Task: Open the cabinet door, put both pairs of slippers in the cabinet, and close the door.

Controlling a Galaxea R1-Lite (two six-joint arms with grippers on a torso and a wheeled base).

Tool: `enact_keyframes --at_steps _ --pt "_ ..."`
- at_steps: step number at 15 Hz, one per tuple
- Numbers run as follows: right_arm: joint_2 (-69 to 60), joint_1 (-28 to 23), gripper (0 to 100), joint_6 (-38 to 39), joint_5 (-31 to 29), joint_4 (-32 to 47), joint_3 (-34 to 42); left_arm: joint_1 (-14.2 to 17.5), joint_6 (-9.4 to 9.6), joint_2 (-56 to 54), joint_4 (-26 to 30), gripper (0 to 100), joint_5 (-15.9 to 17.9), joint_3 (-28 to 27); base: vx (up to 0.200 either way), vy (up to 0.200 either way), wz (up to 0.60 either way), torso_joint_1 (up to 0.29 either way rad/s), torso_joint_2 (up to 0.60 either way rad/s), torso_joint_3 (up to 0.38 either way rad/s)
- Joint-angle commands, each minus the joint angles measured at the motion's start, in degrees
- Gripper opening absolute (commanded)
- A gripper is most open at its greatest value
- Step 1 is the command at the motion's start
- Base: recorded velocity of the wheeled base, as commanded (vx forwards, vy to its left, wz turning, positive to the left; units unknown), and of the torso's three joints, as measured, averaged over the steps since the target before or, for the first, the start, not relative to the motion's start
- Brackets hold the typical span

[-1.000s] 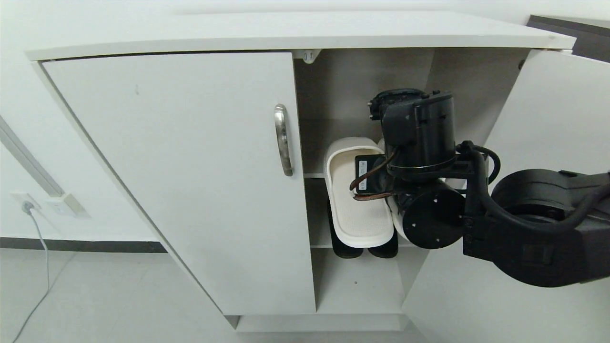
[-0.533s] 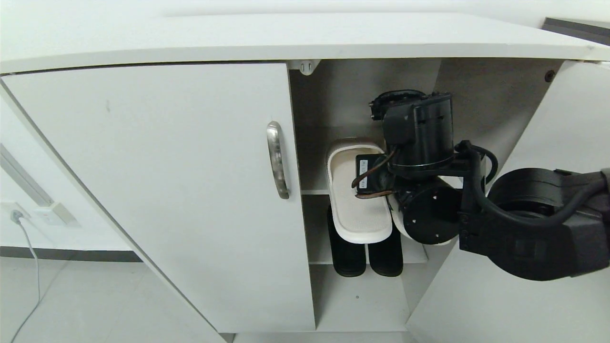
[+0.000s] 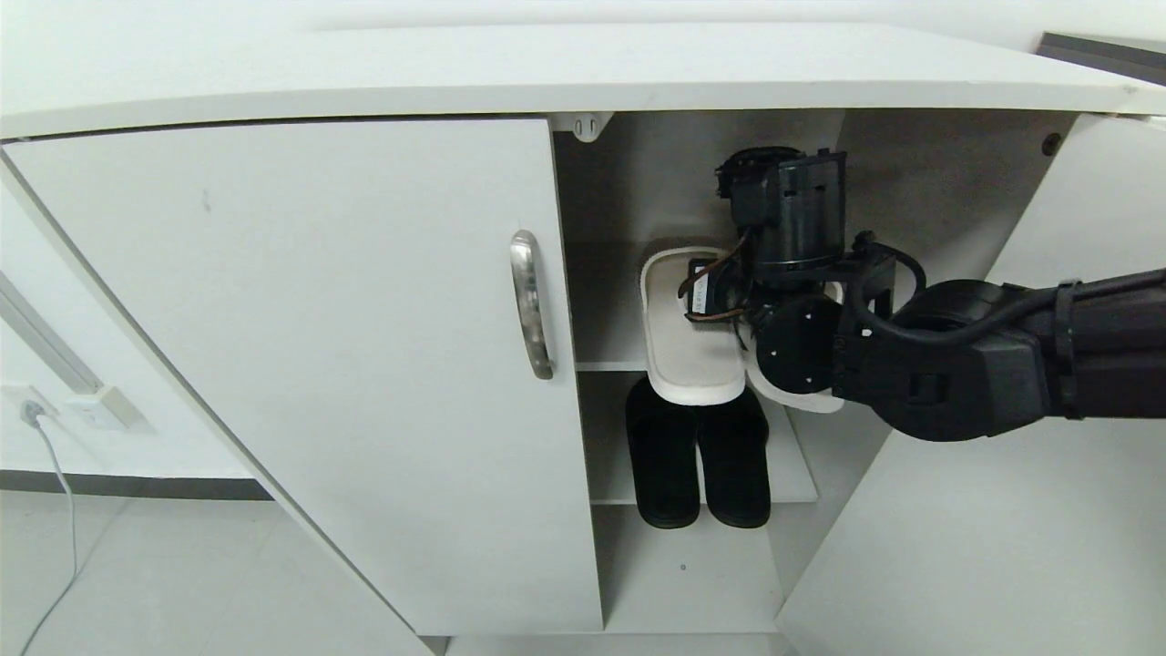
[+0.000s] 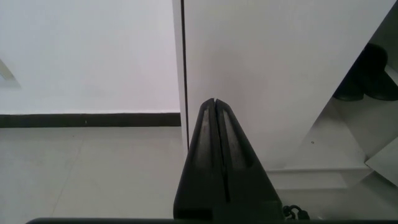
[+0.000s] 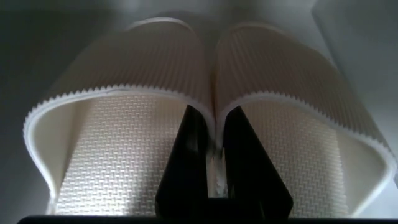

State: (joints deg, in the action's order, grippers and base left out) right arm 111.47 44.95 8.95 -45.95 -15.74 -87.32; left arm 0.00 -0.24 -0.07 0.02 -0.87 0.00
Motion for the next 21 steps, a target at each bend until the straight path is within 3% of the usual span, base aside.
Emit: enact_keyframes --at_steps 1,18,19,21 --pt "3.1 -0.7 0 -0.4 0.0 0.0 -3.5 0.0 -0.11 0.1 0.0 0 0.0 0.0 0.000 0.000 0.00 0.000 0.00 0.000" --pt "4.5 -1.4 0 -2.1 0.1 1.8 -6.1 0.0 -0.20 0.1 0.0 0 -0.1 0.0 0.000 0.000 0.00 0.000 0.00 0.000" --pt "4.5 -1.4 100 -2.1 0.1 1.8 -6.1 0.0 -0.20 0.1 0.0 0 0.0 0.0 0.000 0.000 0.00 0.000 0.00 0.000" --pt "4.4 -1.4 100 -2.1 0.1 1.9 -5.6 0.0 -0.20 0.1 0.0 0 0.0 0.0 0.000 0.000 0.00 0.000 0.00 0.000"
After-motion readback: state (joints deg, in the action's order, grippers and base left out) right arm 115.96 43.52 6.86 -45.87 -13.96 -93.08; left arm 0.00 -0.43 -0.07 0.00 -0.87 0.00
